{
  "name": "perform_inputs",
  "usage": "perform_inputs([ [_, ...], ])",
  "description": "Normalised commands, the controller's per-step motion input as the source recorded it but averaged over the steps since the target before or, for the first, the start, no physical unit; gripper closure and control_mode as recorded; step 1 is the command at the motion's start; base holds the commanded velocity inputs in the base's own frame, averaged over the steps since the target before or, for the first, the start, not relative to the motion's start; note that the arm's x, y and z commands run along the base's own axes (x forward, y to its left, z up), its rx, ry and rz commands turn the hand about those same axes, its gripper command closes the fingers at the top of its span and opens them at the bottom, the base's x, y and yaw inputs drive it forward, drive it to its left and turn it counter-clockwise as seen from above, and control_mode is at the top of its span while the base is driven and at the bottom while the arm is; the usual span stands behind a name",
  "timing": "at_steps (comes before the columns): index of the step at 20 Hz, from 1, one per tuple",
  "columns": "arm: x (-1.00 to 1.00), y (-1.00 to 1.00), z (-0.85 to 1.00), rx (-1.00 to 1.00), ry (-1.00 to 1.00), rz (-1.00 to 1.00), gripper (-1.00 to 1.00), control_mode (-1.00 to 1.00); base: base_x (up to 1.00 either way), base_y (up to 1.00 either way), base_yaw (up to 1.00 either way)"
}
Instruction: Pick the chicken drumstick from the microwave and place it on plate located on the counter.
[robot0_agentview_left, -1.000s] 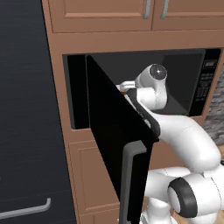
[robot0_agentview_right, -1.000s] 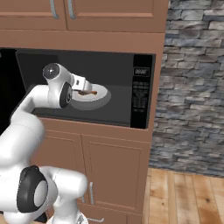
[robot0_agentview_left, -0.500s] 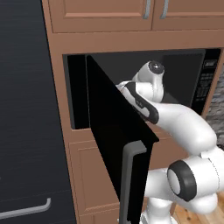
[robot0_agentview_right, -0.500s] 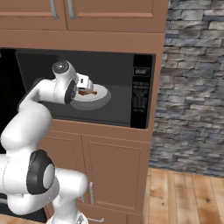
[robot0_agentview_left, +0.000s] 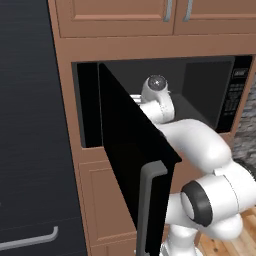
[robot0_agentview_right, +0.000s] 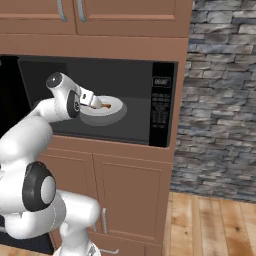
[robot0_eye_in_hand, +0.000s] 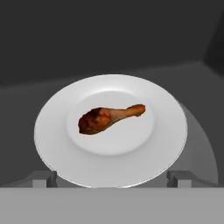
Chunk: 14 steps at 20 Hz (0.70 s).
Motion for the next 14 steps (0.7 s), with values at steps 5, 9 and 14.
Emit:
perform_inputs([
  [5, 0.35, 0.0, 0.02, 0.0, 0.09, -0.16, -1.0, -1.0, 0.0, 0.0, 0.0],
  [9, 0.48, -0.02, 0.0, 0.0, 0.13, -0.06, -1.0, -1.0, 0.0, 0.0, 0.0],
  [14, 0.31, 0.0, -0.1, 0.0, 0.02, -0.03, -1.0, -1.0, 0.0, 0.0, 0.0],
])
